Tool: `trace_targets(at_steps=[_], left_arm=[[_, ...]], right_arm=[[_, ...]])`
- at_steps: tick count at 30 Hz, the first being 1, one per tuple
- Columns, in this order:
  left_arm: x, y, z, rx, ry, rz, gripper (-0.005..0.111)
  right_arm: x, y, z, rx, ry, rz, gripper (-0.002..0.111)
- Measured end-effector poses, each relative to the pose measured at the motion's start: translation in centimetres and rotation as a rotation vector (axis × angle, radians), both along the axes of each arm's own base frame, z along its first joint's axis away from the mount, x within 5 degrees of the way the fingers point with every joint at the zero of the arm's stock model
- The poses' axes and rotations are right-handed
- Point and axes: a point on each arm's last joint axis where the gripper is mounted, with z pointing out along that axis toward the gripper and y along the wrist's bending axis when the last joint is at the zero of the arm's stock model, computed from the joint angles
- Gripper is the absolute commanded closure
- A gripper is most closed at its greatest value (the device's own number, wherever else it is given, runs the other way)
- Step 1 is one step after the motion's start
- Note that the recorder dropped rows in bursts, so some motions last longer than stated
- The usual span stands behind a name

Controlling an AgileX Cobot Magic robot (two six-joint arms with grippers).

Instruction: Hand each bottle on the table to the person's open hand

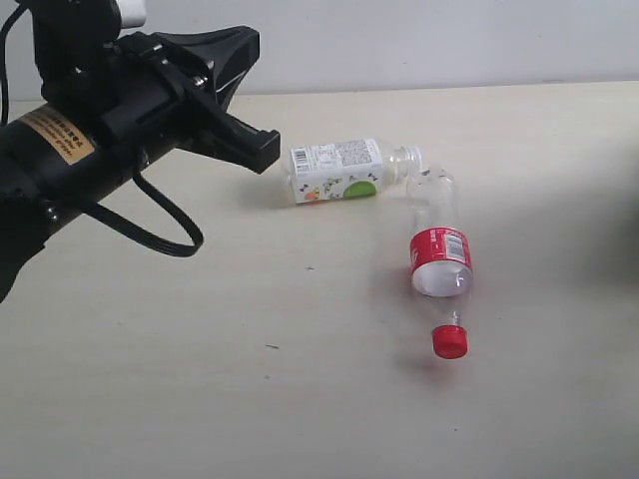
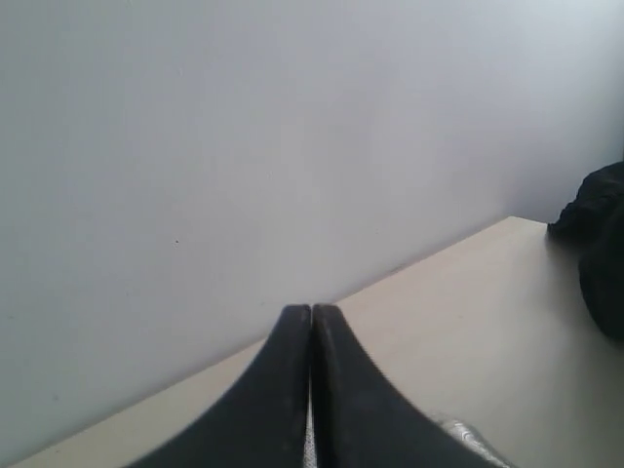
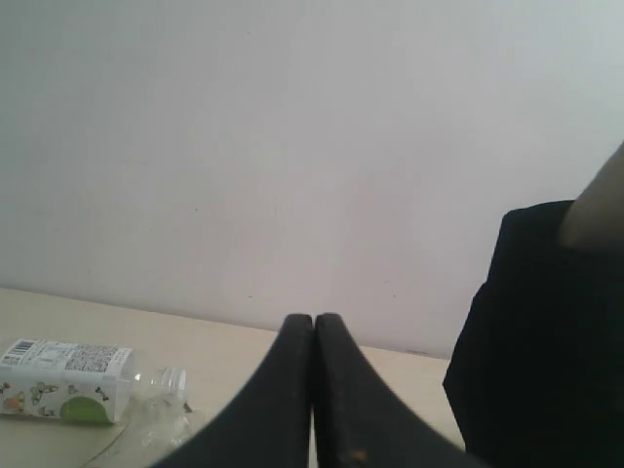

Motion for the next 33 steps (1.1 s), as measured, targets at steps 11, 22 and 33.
trace_targets(at_steps=[11, 22, 33], left_arm=[[0.0, 0.07, 0.67, 0.023, -0.098, 0.01, 0.104], [0.34, -0.09, 0.49, -0.008, -0.157, 0.021, 0.104], [0.34, -0.06, 0.62, 0.056, -0.209, 0.032, 0.104]], right_arm=[[0.0, 0.0, -0.02, 0.0, 0.002, 0.0, 0.108], [0.0, 0.0, -0.02, 0.0, 0.002, 0.0, 0.108], [0.0, 0.0, -0.02, 0.0, 0.002, 0.0, 0.108]])
